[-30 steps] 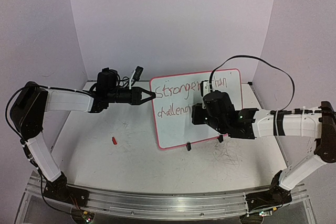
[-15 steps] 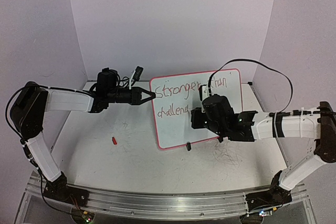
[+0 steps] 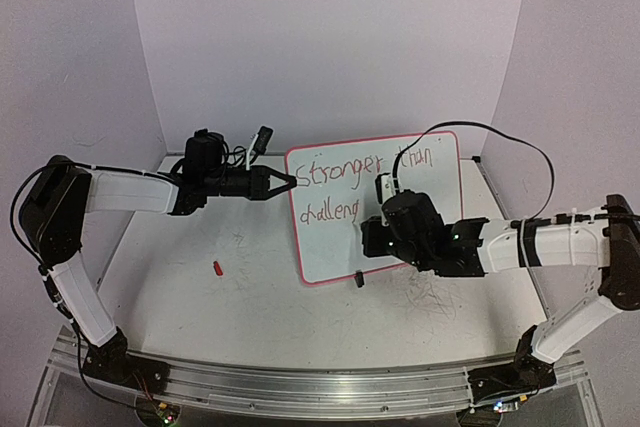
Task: Write a sentence on the whiteboard
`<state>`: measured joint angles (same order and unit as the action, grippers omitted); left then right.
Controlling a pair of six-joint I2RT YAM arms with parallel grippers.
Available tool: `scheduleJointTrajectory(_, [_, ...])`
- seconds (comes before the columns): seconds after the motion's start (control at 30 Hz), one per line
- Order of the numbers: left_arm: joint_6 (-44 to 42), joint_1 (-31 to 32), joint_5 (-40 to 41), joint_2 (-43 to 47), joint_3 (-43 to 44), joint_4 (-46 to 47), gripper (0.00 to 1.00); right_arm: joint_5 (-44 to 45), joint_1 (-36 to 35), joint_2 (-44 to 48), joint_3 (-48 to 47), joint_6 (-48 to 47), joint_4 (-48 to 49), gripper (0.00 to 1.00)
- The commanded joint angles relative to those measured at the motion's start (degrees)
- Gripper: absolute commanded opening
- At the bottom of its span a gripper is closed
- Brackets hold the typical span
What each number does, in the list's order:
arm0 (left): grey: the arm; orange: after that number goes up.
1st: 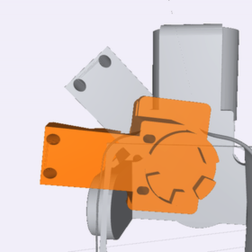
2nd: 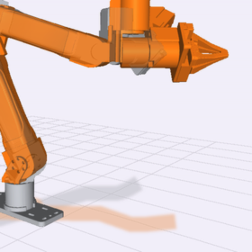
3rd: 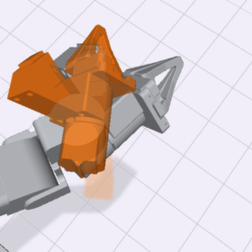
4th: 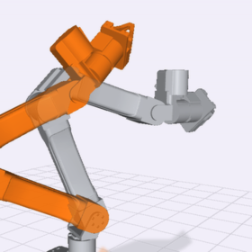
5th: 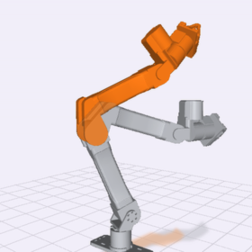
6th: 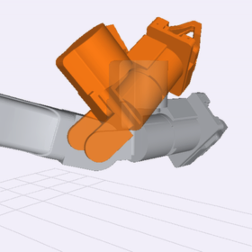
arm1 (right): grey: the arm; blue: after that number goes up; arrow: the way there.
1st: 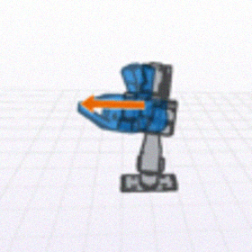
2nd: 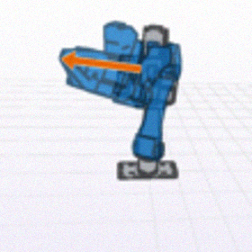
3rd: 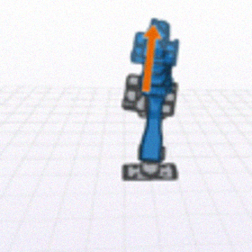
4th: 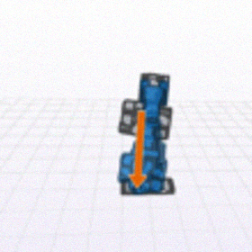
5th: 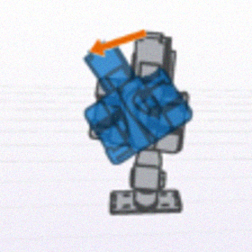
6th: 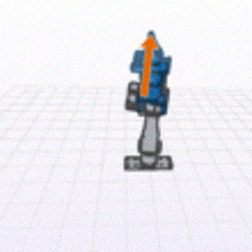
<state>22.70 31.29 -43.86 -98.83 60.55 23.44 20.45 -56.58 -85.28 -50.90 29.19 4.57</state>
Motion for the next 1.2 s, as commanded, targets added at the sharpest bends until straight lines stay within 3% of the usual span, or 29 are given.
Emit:
scheduleJointTrajectory(0.0, [-0.4, 0.4, -0.9, 0.8, 0.4, -2.2, 0.0, 0.0, -1.2, -1.5, -3.5, -0.6, 0.0, 0.0])
scheduleJointTrajectory(0.37, [-0.3, 0.4, -1.2, 0.7, 0.7, -2.2, 0.0, 0.4, 2.5, 5.1, -1.1, -1.0, 0.9, 0.0])
scheduleJointTrajectory(1.17, [-0.4, 0.4, -1.1, 0.9, 0.5, -2.2, 0.0, -0.3, 4.3, 1.2, -2.4, -1.8, 2.7, 0.0])
